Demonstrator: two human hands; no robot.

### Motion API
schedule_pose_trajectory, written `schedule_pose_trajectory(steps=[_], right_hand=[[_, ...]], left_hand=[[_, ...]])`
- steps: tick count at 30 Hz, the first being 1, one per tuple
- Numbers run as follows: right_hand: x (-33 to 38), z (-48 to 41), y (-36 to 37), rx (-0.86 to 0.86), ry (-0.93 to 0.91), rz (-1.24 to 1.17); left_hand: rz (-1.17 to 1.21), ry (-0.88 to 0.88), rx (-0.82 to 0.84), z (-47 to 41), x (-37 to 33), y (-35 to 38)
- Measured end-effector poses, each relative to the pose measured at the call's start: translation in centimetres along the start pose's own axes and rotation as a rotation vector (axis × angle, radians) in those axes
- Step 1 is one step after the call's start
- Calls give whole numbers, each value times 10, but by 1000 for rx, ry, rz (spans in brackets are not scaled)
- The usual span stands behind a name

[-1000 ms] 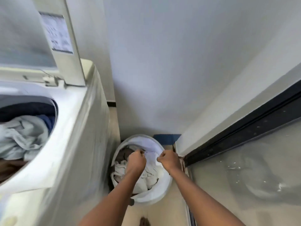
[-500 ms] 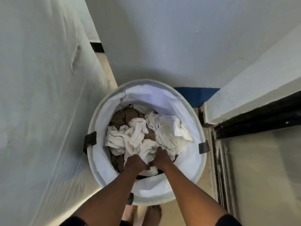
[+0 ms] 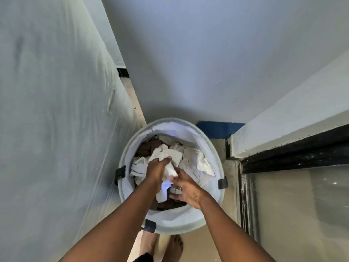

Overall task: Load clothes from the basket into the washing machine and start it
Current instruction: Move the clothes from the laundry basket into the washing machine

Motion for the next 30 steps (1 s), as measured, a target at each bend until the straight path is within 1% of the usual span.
schedule_pose_trajectory(steps=[2, 3, 6, 7, 11, 14, 16, 18, 20, 21, 22, 24, 26, 27, 28, 29, 30], right_hand=[[34, 16, 21, 60, -75, 196], [53, 23, 28, 36, -127, 301], [118, 47, 29, -199, -274, 527], [142, 60, 35, -235, -322, 588], [231, 105, 70, -198, -482, 830], [301, 139, 98, -208, -583, 945], [351, 170, 112, -273, -630, 938], [400, 204, 123, -337, -694, 855], [447, 238, 132, -383, -768, 743], [469, 255, 138, -383, -805, 692], [487, 270, 145, -369, -833, 654], [520, 296, 163, -286, -896, 632], [543, 317, 181, -209, -936, 661], [552, 327, 188, -193, -949, 685], [559, 336, 194, -187, -962, 699], [566, 344, 198, -186, -982, 703], [570, 350, 200, -202, -1004, 689]], left_hand=[[-42, 56, 45, 39, -29, 2], [-111, 87, 59, 60, -43, 2], [-259, 207, 134, 122, -86, 3], [-269, 247, 154, 146, -101, 0], [-223, 267, 166, 221, -140, -26], [-37, 265, 183, 274, -167, -47], [68, 316, 239, 314, -188, -57], [107, 381, 351, 356, -205, -66], [69, 446, 395, 393, -217, -81], [-6, 513, 349, 408, -222, -90], [-118, 612, 264, 424, -227, -99], [-356, 854, 90, 466, -242, -105], [-444, 1036, 61, 507, -255, -101], [-463, 1065, 84, 524, -260, -98], [-481, 1056, 97, 536, -264, -97], [-536, 1036, 77, 546, -267, -97], [-645, 1013, 28, 550, -267, -96]])
Point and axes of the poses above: each hand's wrist, its own z-axis away from the middle knuckle, its own y-axis out of the palm, x = y × z, the point moved 9 cm from there along -z, towards the middle knuckle, and after that the axes turned 15 degrees about -y, right-handed, at the moved point
